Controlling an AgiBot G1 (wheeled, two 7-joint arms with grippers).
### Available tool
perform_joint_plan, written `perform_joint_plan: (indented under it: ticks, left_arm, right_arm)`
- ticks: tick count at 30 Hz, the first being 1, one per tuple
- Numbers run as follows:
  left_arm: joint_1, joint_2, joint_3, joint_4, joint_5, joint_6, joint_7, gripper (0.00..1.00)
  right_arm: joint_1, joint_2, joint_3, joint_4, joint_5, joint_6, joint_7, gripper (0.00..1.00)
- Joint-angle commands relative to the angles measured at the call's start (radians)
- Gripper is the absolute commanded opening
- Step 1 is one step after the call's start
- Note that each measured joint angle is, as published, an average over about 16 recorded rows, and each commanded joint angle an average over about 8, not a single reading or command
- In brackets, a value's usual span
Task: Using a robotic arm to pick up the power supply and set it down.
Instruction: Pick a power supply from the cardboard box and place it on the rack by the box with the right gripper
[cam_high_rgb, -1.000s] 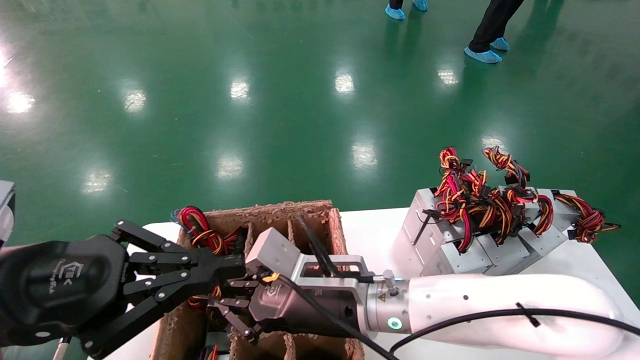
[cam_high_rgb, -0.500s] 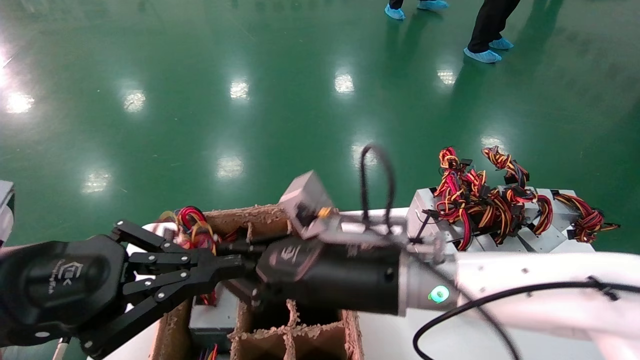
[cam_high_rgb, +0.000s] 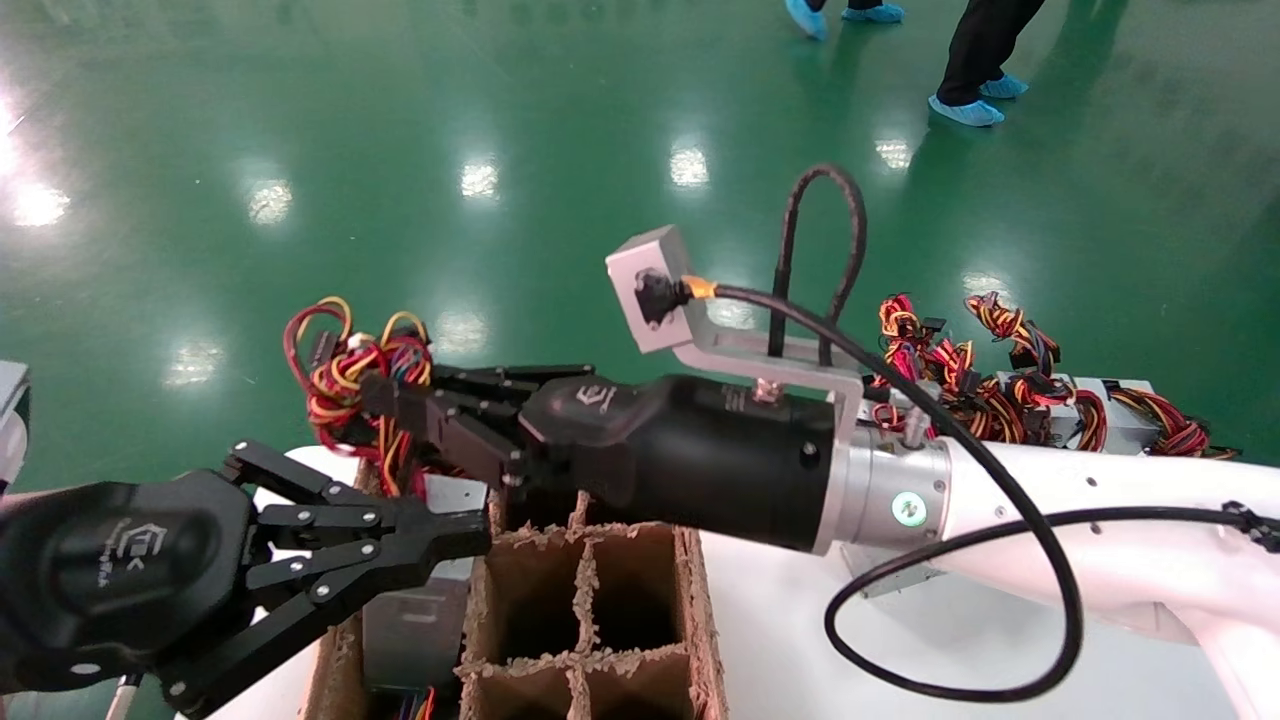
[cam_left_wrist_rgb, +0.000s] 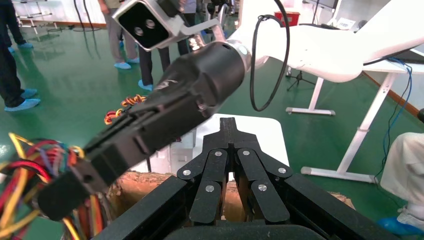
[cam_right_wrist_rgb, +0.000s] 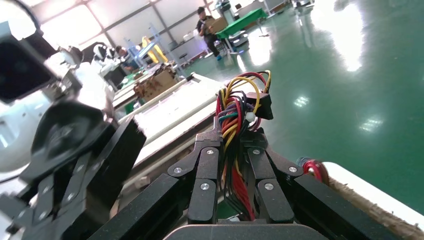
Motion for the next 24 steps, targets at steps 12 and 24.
perform_joint_plan:
  ticks: [12,24]
  left_arm:
    - [0.000,0.000,0.000,0.000,0.000,0.000,0.000,0.00]
    - [0.000,0.000,0.000,0.000,0.000,0.000,0.000,0.00]
  right_arm:
    - [0.094,0.048,0.131,0.002,0.102,0.066,0.021,0.00]
    - [0.161,0.275,0.260,-0.110,0.008,0.248,-0.005,0.00]
